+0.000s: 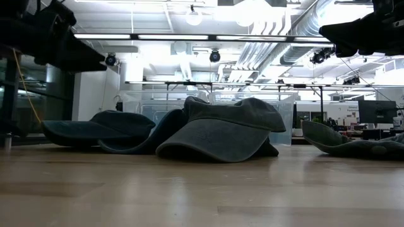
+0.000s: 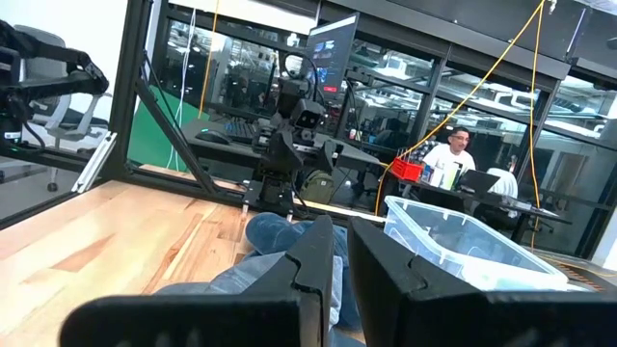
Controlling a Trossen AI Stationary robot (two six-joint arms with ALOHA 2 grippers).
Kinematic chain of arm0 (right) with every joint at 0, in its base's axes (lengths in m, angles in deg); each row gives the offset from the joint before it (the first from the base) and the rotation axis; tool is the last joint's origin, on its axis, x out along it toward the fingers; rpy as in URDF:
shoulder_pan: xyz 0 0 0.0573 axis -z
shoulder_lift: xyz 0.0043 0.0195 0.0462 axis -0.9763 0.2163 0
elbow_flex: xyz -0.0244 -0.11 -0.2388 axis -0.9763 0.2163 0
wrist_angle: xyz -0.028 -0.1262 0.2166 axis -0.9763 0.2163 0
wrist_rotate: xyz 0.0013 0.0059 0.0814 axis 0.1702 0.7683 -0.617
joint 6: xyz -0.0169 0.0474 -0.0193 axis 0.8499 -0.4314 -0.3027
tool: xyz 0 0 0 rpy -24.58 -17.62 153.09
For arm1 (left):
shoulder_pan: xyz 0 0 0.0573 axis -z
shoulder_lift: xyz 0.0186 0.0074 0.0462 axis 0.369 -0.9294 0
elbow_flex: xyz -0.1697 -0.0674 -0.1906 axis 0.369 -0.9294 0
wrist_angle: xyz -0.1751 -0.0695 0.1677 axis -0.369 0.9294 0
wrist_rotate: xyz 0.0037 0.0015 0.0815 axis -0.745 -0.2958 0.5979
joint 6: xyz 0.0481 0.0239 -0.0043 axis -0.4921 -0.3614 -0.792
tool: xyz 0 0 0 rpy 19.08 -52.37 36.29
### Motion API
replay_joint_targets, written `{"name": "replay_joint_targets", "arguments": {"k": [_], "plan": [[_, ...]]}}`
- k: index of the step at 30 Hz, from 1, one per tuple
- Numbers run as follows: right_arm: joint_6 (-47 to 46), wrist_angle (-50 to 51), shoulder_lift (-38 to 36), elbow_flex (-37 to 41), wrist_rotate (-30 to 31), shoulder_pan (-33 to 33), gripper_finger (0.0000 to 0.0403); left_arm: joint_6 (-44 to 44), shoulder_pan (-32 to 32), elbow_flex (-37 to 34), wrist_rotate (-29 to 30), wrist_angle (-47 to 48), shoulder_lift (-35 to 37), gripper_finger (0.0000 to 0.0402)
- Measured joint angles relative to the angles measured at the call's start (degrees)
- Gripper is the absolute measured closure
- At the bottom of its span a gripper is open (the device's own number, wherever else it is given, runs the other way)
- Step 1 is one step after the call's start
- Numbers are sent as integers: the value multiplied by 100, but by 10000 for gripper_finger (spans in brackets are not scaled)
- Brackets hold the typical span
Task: Pick and place caps into container
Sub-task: Put the left blue cap into the left transparent container
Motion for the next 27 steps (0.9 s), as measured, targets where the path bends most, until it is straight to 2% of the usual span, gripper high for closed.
{"name": "replay_joint_targets", "arguments": {"k": [8, 16, 24, 27], "plan": [[0, 0, 0, 0, 2, 0, 371, 649, 0, 516, 97, 589, -778, 110], [0, 0, 1, 0, 2, 0, 370, 2299, -6, 1406, 282, 1940, -1769, 110], [0, 0, 0, 2, 1, 0, 370, 2369, -6, 2378, 439, 2694, -2839, 110], [0, 0, 1, 0, 1, 1, 371, 2390, -184, 2675, 457, 3028, -3174, 110]]}}
